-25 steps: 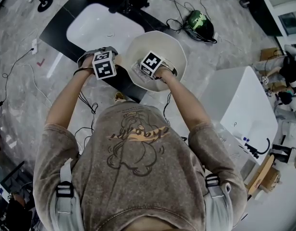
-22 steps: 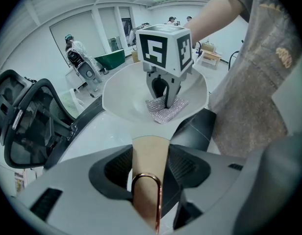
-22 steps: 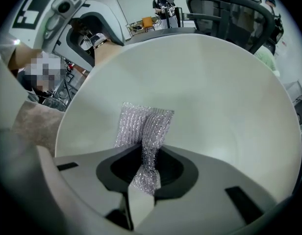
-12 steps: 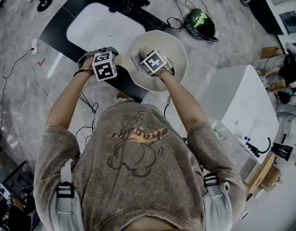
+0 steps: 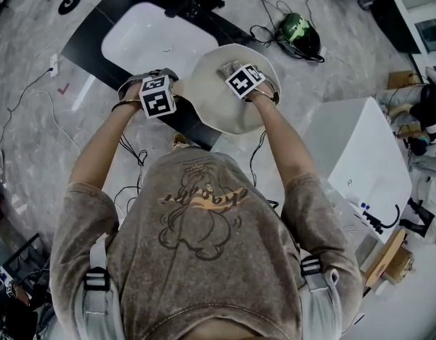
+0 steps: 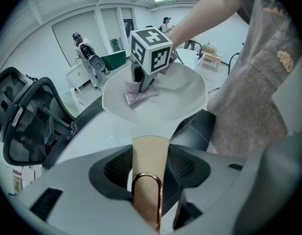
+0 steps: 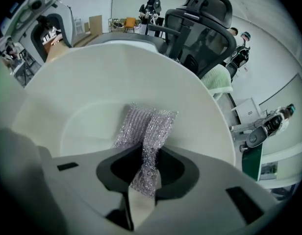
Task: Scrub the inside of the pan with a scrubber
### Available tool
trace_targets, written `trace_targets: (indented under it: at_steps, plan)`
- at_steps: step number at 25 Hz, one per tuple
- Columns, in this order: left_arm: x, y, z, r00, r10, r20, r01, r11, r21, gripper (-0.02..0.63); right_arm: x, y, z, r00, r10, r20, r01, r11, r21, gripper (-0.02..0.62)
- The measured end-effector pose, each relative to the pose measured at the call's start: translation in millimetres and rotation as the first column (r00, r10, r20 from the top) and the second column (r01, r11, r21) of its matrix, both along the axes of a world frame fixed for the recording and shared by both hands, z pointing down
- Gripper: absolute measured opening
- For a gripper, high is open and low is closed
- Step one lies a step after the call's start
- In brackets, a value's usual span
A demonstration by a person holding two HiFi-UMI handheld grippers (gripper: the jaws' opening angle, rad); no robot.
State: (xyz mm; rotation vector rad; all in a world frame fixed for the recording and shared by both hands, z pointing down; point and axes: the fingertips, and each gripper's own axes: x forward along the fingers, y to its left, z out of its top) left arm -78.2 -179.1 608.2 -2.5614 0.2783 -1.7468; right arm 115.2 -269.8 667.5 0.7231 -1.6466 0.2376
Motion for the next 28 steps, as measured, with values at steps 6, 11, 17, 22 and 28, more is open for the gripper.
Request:
trace_targets:
  at_steps: [6,11,17,22,28]
  plan:
    - [-1,-2,1,1.000,0.000,0.000,0.000,1.000,-0.009,0.236,37,12,8,0.982,-0.089,-0.170,0.077,0.994,-0.071,0.097]
    - [1,1,1,1.000,-0.006,0.003,0.006,1.000,-0.009,0.236,51,37,10,0.950,-0.179,-0.258,0.127,0.971,-0.203,0.097]
    - [1,-2,3,1.000,-0.013,0.009,0.013,1.000,-0.009,0.236,49,87,4,0.966,-0.167,-0.198,0.068,0.901,-0.430,0.098]
    - [0,-2,2,1.000,-0.019,0.022,0.019,1.000,-0.006,0.238,8,137,0,0.995,-0.102,0.020,0.094,0.802,-0.590,0.098]
    - [1,-1,1,0.999,-0.033,0.010,0.033,0.999,0.001,0.239,-19,138,-8,0.981,0.016,0.194,0.094,0.834,-0.544,0.101]
